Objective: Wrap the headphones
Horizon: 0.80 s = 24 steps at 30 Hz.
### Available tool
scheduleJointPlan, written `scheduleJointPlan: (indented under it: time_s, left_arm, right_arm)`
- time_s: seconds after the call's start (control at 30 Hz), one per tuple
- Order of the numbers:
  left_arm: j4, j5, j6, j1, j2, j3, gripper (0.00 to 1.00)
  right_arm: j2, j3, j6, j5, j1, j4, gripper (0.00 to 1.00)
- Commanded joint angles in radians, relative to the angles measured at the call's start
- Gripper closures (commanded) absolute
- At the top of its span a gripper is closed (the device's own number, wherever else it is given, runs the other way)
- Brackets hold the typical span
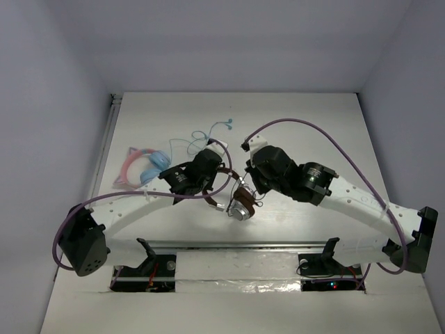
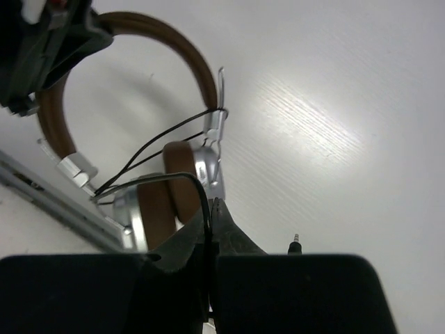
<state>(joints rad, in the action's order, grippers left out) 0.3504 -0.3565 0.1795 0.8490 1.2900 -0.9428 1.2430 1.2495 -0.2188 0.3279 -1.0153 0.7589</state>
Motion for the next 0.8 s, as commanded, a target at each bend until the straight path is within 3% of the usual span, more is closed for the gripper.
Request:
scheduleJointPlan:
  time_s: [0.0,0.23,0.4,0.5,0.53,0.63,0.77]
  left_arm:
    - [-0.037,0.129,-0.054,-0.001,-0.073,0.007,1.00]
    - [-0.064,0.300,-0.092,-0.001,-0.139,0.001,1.00]
    - [-0.065,0.390,-0.069,-0.063,-0.170,-0.004,1.00]
    - [-0.088,0.479,-0.064,-0.100,-0.199,-0.005,1.00]
    - [-0.096,0.500,-0.064,-0.111,-0.204,-0.013,1.00]
    - [-0.108,0.597,-0.063,-0.123,-0.222,-0.030,1.00]
    - [-0.111,0.678,-0.058,-0.145,-0.230,-0.066,1.00]
  right_arm:
    - [0.002,0.039,0.032,0.138,-0.005,-0.010,1.00]
    - [0.032,-0.045,-0.022,0.235,0.015,-0.110,1.00]
    - [-0.011,-0.122,-0.067,0.261,0.070,-0.205,0.96]
    - [-0.072,-0.205,-0.076,0.131,0.141,-0.294,0.80]
    - [-0.089,-0.226,-0.088,0.055,0.161,-0.317,0.69]
    - [-0.129,-0.263,-0.151,0.004,0.202,-0.362,0.53]
    - [-0.163,-0.332,-0.231,-0.076,0.241,-0.432,0.53]
